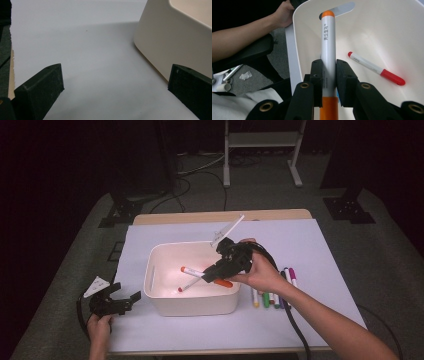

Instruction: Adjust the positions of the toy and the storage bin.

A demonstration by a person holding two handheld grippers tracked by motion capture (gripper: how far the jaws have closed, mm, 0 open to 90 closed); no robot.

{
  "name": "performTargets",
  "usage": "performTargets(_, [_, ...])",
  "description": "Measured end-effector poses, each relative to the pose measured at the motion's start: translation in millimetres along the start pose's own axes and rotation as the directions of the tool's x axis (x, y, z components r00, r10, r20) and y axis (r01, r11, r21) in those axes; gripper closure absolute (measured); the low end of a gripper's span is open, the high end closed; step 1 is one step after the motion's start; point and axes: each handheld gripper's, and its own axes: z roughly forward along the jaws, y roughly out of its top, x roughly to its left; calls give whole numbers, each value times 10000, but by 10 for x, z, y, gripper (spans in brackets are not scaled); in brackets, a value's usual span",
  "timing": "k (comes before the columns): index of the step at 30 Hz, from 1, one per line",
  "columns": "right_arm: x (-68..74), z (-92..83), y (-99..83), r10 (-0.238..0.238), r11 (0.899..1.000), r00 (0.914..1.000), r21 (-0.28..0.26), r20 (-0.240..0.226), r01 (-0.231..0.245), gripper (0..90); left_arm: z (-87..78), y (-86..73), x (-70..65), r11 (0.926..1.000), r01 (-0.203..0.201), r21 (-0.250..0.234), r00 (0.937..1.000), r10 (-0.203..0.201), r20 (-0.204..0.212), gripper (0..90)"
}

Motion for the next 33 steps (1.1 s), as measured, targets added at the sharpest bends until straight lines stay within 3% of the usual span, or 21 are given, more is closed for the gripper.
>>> performTargets(19, [-129, 360, 147, -125, 9985, 9996, 536, -271, 140, 761, 0, 0, -1, 9999, 110, -50, 9999, -110, 12, 0])
performTargets(33, [-160, 673, 210, -374, 9919, 9985, 1202, -390, 419, 761, 2, 1, 3, 9999, 110, -21, 9999, -110, 36, 0])
